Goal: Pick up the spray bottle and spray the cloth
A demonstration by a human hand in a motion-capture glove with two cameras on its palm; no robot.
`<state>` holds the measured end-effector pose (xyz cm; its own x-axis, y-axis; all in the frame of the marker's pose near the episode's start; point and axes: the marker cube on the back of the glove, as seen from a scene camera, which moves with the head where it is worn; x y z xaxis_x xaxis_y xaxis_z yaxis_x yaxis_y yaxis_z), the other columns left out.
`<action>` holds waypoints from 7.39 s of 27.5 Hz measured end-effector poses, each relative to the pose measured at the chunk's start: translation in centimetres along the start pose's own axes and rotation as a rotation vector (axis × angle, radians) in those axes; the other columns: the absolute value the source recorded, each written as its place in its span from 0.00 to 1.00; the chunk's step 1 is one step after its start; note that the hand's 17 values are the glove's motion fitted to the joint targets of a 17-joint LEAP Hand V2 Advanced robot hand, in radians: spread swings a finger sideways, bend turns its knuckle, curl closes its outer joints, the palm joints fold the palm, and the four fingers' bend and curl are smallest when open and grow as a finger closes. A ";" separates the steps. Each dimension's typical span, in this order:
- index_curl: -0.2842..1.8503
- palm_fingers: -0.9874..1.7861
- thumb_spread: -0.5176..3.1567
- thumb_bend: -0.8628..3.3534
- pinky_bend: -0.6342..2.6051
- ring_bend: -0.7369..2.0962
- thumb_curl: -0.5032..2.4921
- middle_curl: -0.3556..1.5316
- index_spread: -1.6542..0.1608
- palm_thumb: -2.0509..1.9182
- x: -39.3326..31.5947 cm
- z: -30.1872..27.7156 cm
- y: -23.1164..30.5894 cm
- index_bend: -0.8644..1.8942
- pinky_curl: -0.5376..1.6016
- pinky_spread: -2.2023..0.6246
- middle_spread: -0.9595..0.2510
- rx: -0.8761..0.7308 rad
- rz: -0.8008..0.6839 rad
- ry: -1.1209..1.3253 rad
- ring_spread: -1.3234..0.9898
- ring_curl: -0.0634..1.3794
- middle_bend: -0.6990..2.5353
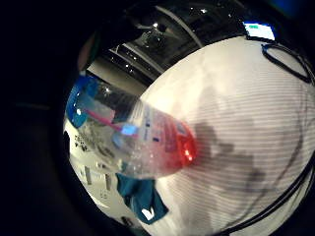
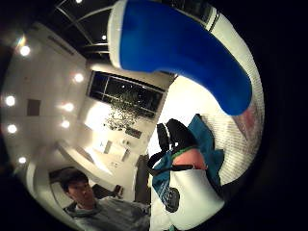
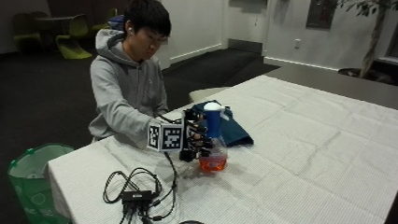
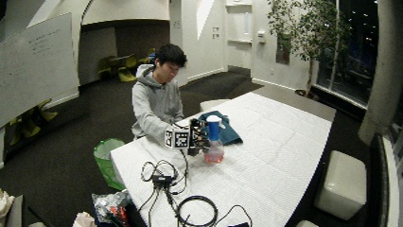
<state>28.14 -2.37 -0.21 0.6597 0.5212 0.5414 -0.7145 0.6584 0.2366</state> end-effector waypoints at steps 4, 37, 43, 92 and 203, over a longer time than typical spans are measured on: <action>0.20 0.37 0.41 0.20 0.42 0.44 0.30 0.37 0.72 0.70 0.4 1.0 -0.7 0.35 0.42 0.87 0.80 -0.001 0.015 -0.015 0.59 0.25 0.29; 0.24 0.58 0.39 0.20 0.34 0.45 0.30 0.39 0.75 0.71 -1.5 7.7 -5.1 0.40 0.38 0.85 0.74 -0.013 0.057 0.013 0.55 0.24 0.33; 0.27 0.71 0.37 0.20 0.31 0.46 0.30 0.40 0.77 0.72 -2.5 8.8 -6.6 0.40 0.37 0.81 0.74 -0.036 0.093 0.025 0.53 0.26 0.34; 0.38 0.86 0.13 0.20 0.29 0.46 0.39 0.45 0.80 0.77 -20.2 13.7 3.0 0.49 0.43 0.68 0.69 -0.936 -0.447 1.363 0.49 0.35 0.40; 0.26 0.41 0.36 0.20 0.37 0.39 0.37 0.39 0.76 0.74 -18.1 23.2 4.5 0.33 0.44 0.81 0.75 -0.287 -0.189 -0.078 0.54 0.29 0.28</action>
<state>7.52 -21.45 9.76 0.7464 0.3396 0.5724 -0.4793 0.8710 0.1082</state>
